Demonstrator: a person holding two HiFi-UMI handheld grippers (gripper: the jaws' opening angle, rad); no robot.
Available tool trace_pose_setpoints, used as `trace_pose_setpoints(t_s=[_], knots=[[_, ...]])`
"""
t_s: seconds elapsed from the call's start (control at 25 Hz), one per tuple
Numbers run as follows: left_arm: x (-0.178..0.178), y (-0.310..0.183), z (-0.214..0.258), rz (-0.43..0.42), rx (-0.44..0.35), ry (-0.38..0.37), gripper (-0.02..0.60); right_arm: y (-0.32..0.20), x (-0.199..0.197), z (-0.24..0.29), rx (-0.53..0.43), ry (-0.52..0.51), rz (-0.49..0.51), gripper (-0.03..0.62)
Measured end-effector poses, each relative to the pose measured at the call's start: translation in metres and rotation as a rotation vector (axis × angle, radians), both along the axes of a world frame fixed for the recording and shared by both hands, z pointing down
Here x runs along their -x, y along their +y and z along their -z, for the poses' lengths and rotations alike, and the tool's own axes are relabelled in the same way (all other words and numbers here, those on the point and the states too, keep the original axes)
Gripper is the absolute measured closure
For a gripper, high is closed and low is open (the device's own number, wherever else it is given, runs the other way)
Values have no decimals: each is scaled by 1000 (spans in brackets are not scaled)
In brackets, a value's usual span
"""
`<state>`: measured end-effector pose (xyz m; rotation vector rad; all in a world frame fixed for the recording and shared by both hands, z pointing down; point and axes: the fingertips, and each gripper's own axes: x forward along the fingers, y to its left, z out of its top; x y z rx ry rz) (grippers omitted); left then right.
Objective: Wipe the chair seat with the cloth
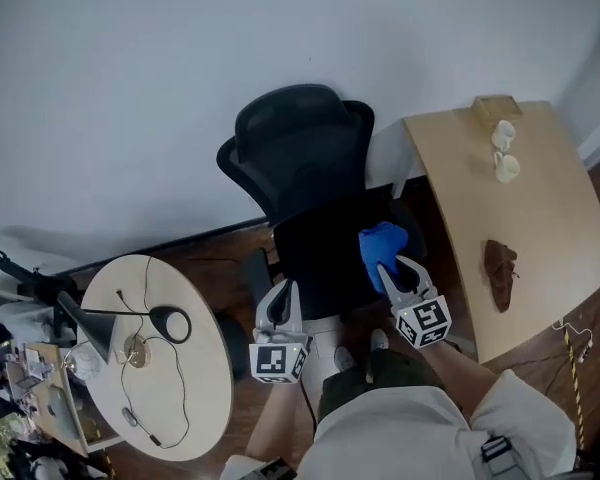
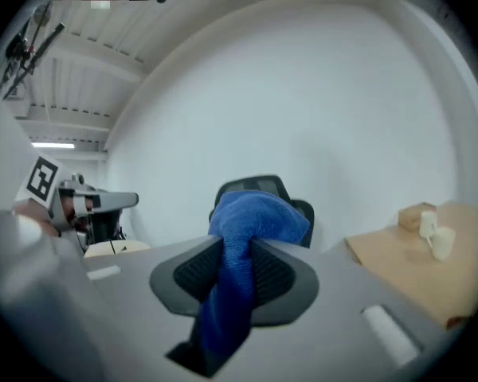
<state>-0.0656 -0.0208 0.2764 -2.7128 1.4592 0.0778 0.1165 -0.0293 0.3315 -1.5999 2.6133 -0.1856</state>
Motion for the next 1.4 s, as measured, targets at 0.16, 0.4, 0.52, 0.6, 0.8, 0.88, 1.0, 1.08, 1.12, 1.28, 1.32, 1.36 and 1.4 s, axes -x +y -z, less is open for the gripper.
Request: trace_pose_setpoints(t_s=[0.16, 0.4, 0.52, 0.6, 0.8, 0.88, 1.0, 1.08, 1.12, 1.28, 1.32, 1.36, 1.4], knots=[[16, 86, 53, 16, -131, 12, 581, 99, -5, 101, -243, -44, -3, 497], [5, 191, 123, -20, -294, 3, 581, 217, -37, 182, -458, -72, -37, 496], [9, 207, 141, -38, -343, 11, 581, 234, -39, 196, -473, -63, -53, 496], [14, 208, 139, -38, -338, 26, 581, 237, -37, 200, -478, -51, -62, 496], [24, 216, 119, -43, -327, 37, 581, 247, -29, 198, -478, -39, -75, 495], [32, 217, 120, -44, -321, 36, 581, 253, -22, 206, -477, -33, -80, 494], [49, 212, 133, -45, -309, 58, 581, 258, -11, 220, -477, -17, -104, 494], [54, 208, 145, -44, -310, 82, 581, 258, -9, 224, -473, -15, -119, 494], [53, 208, 149, -45, -315, 88, 581, 260, -9, 224, -470, -18, -121, 494], [36, 243, 143, -42, -348, 59, 581, 295, -21, 212, -489, -24, -98, 494], [33, 258, 136, -37, -346, 45, 581, 310, -25, 209, -497, -23, -93, 494], [33, 276, 128, -30, -334, 28, 581, 330, -26, 205, -507, -21, -90, 494], [36, 298, 118, -21, -313, 8, 581, 354, -24, 203, -521, -18, -87, 494]])
